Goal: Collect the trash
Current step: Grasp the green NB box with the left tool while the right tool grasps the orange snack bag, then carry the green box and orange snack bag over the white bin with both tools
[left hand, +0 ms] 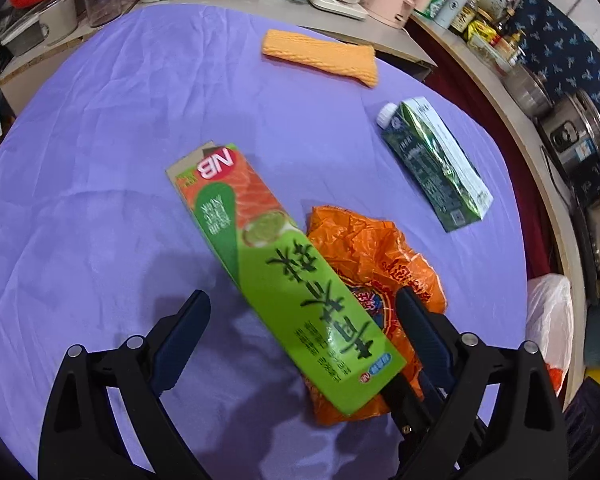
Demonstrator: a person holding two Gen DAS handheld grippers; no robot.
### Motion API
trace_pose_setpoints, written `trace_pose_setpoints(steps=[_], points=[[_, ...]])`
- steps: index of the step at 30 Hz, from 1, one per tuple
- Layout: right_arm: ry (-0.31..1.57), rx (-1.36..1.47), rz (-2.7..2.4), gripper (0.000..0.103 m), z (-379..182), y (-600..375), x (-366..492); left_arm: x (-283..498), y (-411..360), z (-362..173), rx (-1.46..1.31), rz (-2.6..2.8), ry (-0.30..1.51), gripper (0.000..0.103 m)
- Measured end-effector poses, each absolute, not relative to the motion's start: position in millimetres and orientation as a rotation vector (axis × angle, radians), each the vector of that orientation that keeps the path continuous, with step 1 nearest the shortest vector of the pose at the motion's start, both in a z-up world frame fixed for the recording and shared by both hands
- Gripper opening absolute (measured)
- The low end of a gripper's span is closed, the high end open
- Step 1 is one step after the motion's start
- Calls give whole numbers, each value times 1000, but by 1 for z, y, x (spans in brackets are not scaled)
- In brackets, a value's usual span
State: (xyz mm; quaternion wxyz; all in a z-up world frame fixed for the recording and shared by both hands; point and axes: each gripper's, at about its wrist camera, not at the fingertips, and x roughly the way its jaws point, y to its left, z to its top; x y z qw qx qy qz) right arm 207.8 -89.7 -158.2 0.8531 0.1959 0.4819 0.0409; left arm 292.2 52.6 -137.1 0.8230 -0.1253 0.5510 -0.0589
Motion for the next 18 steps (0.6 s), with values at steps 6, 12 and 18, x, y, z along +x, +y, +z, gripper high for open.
trace_pose_setpoints(steps=[6, 12, 18], points=[[1005, 434, 53, 20, -156, -104, 190, 275, 53, -145, -212, -145, 1193, 56], [962, 473, 4, 20, -144, -126, 174, 255, 62, -138, -188, -162, 1190, 38], [908, 499, -43, 20, -126, -144, 160, 233, 53, -123, -122, -167, 1154, 37]])
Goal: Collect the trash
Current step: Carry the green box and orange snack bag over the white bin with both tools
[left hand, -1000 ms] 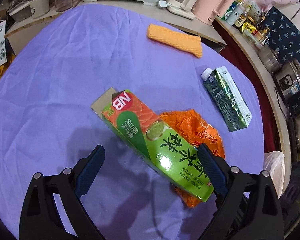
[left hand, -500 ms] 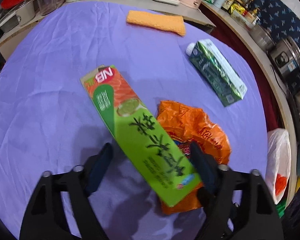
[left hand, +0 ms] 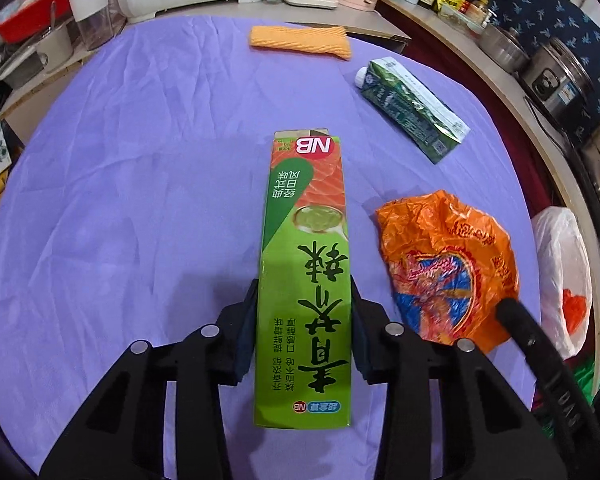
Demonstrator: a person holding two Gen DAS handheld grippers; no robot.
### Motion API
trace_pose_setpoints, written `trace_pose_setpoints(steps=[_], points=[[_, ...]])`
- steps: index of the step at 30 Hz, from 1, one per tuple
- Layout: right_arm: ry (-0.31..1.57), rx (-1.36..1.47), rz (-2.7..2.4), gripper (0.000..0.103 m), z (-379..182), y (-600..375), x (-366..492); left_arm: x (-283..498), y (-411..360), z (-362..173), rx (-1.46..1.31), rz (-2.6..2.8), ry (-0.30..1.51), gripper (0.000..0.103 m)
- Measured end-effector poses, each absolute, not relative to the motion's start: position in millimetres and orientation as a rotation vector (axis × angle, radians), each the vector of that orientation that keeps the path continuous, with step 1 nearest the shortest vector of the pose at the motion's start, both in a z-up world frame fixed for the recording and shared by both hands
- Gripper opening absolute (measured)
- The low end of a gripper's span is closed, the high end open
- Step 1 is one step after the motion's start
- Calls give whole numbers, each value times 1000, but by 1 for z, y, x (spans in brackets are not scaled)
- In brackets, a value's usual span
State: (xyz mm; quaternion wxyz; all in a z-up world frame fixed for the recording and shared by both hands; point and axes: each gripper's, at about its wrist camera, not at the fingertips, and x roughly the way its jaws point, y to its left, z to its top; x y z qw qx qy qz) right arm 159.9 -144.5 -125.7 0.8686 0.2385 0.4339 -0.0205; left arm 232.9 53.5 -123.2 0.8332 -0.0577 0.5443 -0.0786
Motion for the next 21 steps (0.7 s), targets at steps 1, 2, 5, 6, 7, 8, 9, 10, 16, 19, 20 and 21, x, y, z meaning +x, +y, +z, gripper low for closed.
trace_pose_setpoints(steps=[1, 2, 5, 6, 7, 8, 9, 10, 16, 19, 20, 21], points=[[898, 504, -49, 20, -122, -148, 157, 228, 52, -119, -115, -171, 1143, 37], [892, 507, -52, 20, -120, -150, 155, 224, 49, -117, -109, -176, 1138, 37], [858, 510, -68, 20, -107, -160, 145, 212, 41, -107, -91, -198, 1123, 37], [850, 509, -72, 20, -104, -162, 142, 208, 38, -104, -87, -208, 1119, 37], [838, 507, -77, 20, -100, -164, 139, 205, 37, -102, -84, -215, 1115, 37], [825, 508, -84, 20, -95, -168, 135, 200, 35, -98, -80, -221, 1109, 37], [816, 510, -86, 19, -93, -170, 132, 195, 32, -94, -73, -231, 1103, 37], [805, 514, -89, 19, -89, -174, 129, 191, 29, -92, -70, -238, 1099, 37], [744, 530, -120, 19, -68, -197, 108, 173, 8, -71, -41, -293, 1068, 37], [715, 537, -138, 19, -58, -210, 98, 165, -4, -62, -28, -323, 1052, 37], [708, 538, -143, 19, -56, -213, 96, 162, -9, -59, -22, -333, 1046, 37], [700, 539, -150, 19, -54, -217, 93, 161, -13, -56, -17, -340, 1042, 37]])
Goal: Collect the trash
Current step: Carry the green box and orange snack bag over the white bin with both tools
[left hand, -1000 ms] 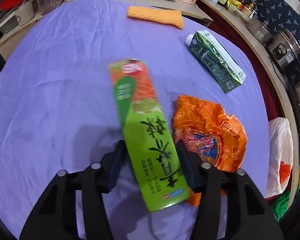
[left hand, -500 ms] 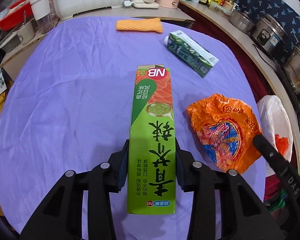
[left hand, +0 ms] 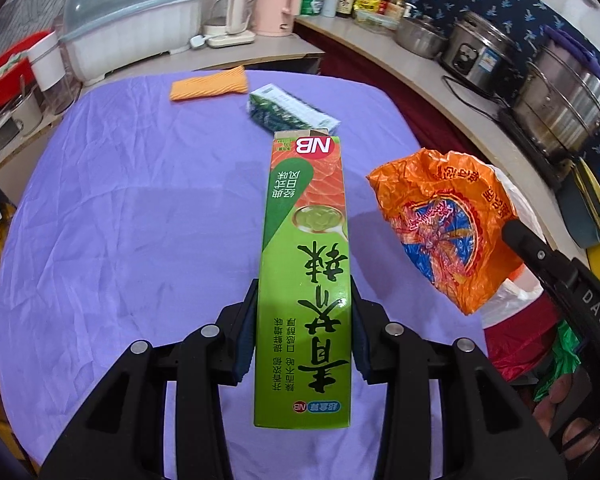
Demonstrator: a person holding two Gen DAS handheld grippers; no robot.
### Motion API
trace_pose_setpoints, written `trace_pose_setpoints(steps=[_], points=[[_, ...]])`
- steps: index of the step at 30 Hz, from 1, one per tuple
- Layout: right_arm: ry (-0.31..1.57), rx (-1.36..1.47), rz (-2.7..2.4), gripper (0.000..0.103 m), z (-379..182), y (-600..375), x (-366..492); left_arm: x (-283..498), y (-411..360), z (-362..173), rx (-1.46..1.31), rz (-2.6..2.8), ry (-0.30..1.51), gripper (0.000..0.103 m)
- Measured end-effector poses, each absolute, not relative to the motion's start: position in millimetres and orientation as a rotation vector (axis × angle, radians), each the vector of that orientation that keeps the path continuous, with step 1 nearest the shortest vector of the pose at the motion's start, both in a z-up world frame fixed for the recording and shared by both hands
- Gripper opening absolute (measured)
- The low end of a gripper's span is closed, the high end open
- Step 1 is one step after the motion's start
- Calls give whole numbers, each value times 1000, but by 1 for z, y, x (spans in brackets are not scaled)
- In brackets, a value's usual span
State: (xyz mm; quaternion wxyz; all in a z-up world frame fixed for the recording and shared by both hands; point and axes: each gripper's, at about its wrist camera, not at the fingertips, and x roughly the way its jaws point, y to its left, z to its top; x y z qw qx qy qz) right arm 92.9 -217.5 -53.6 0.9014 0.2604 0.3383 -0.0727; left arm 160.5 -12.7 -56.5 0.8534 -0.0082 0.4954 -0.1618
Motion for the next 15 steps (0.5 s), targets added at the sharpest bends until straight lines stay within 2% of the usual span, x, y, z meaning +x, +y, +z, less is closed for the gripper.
trace_pose_setpoints(steps=[15], points=[[586, 546, -289, 19, -17, -300, 46, 135, -106, -19, 79, -533, 974, 38]])
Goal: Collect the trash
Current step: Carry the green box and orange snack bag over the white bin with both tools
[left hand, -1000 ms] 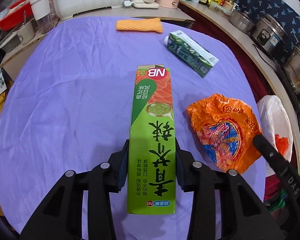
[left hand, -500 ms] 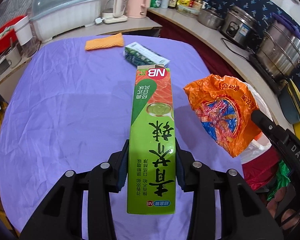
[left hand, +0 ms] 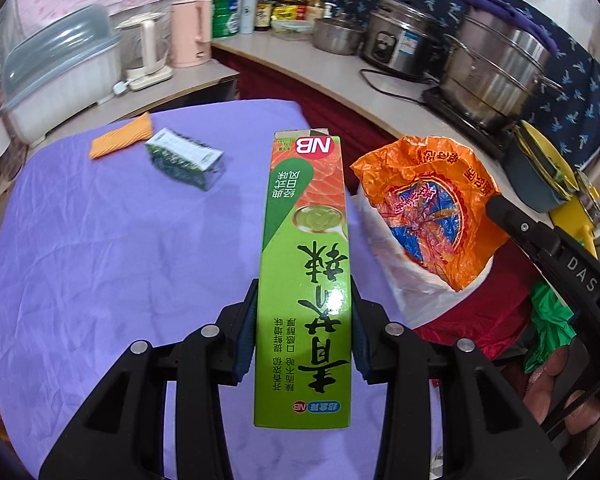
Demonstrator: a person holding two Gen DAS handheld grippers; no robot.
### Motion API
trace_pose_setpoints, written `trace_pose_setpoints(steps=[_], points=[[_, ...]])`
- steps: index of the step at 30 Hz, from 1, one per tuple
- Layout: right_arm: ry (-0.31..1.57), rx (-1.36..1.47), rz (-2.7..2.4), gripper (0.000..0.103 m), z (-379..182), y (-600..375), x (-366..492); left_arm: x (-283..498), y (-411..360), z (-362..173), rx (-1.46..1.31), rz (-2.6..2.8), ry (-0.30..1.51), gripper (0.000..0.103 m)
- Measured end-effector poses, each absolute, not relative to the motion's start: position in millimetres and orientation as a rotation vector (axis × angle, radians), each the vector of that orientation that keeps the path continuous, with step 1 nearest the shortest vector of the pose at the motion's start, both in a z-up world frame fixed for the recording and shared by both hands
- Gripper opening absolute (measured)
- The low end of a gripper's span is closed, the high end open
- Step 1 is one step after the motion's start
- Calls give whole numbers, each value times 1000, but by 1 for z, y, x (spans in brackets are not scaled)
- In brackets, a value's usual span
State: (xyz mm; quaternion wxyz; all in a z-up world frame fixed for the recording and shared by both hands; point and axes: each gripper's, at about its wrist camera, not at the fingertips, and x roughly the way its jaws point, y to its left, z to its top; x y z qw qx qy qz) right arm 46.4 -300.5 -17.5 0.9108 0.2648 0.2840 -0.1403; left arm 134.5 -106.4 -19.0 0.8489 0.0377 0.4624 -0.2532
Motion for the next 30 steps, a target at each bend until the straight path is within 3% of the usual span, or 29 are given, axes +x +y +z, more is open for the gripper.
trace_pose_setpoints(steps=[30], points=[[598, 597, -518, 19, -55, -444, 18, 143, -284, -46, 220, -778, 1044, 38]])
